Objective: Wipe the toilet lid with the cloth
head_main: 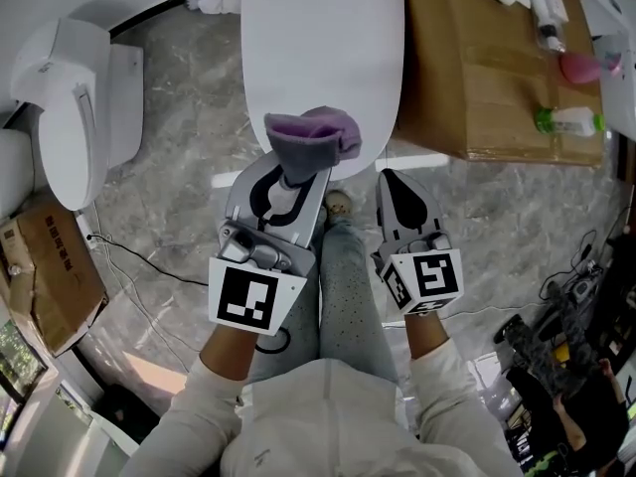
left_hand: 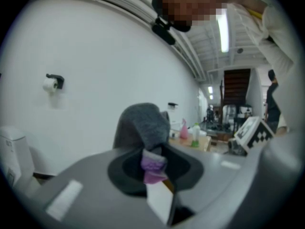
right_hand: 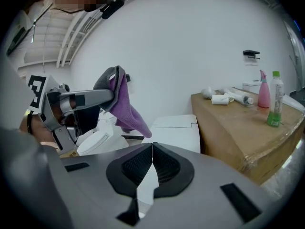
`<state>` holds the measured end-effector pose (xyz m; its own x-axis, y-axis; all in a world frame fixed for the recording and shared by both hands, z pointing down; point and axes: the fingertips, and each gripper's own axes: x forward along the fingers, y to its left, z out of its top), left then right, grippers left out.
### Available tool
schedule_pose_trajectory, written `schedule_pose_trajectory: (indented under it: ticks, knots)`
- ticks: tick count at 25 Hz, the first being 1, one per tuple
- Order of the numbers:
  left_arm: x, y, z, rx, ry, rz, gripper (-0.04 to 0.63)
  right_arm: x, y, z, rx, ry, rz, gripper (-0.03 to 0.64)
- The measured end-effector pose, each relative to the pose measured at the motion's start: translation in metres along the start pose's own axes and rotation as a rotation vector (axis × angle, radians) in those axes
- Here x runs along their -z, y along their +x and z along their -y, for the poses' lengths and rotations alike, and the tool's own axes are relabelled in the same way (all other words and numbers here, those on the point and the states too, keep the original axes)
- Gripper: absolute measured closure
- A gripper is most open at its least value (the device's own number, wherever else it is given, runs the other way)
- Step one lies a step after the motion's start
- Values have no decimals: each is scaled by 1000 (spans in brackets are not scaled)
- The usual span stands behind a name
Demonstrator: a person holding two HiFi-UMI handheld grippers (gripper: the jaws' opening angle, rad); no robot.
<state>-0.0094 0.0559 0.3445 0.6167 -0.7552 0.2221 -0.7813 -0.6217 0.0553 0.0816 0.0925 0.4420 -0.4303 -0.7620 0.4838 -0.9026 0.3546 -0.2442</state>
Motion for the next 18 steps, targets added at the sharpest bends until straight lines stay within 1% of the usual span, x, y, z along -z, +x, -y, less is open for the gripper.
schedule_pose_trajectory:
  ticks: [5,10,12,18]
  knots:
    - [9,10,1,10,-10,-9,529,23,16,11,1,5,-48,601]
    - [19,17,2,18,-15,-21,529,56,35,23,-3,93,-130,600]
    - [22,18,0,18,-19,-21,529,67,42,27,9,101,-153,600]
    - [35,21,-3,17,-30,-34,529,88,57,35,31,120,-173,600]
